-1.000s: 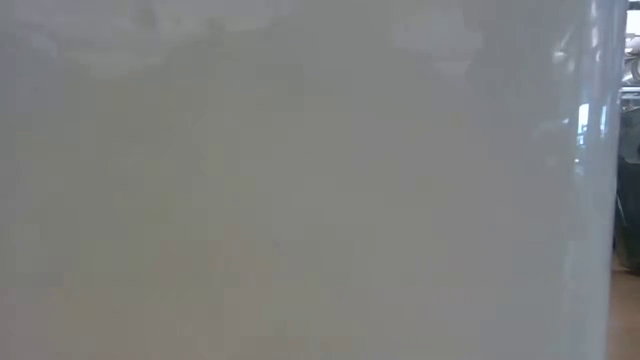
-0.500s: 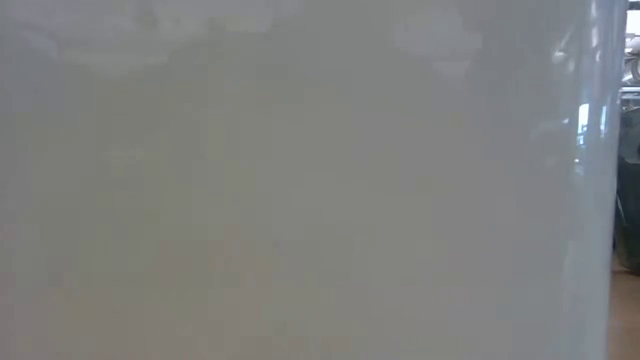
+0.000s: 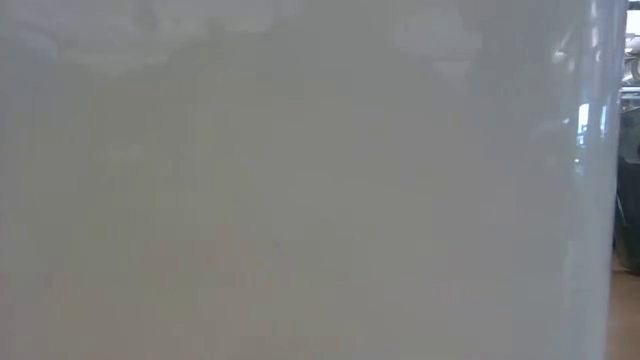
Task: Stack baskets on shelf by color
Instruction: Stack the top white on top of the other white bin on the shelf
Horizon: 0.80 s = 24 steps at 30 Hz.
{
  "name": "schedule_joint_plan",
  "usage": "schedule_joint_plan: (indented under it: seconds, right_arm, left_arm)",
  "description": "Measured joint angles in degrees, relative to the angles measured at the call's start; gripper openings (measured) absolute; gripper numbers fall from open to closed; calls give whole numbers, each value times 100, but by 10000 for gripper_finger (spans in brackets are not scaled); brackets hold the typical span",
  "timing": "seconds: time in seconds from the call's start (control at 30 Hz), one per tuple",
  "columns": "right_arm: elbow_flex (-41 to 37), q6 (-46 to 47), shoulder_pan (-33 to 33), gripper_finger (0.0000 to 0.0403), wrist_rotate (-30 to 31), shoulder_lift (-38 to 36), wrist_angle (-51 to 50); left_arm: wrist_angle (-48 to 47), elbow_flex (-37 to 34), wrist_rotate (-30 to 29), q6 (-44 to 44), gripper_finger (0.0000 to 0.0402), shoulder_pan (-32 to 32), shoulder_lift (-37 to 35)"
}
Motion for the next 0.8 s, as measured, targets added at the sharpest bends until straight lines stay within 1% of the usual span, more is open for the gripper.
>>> schedule_joint_plan:
  seconds: [0.07,0.13,0.23,0.3,0.4,0.47,0.63,0.8]
  right_arm:
    - [0,0,0,63,0,0,0]
    - [0,0,0,63,0,0,1]
    - [0,0,0,63,-2,0,2]
    - [2,0,0,63,-2,0,2]
    - [1,58,0,63,-2,0,34]
    - [2,118,0,63,-4,0,46]
    - [2,244,0,63,-4,0,46]
    - [2,275,0,63,-4,0,49]
  left_arm:
    - [-190,133,-161,-113,15,-40,-91]
    - [-690,431,-517,-346,13,-78,-189]
    - [-1688,1109,-1279,-874,6,-137,-296]
    - [-2323,1669,-1592,-1266,8,-195,-361]
    - [-2928,2618,-1643,-1654,5,-334,-397]
    - [-3124,3271,-1644,-1871,5,-461,-386]
    - [-3182,4677,-1652,-2146,4,-887,-210]
    - [-3130,5611,-1645,-2196,3,-1296,279]
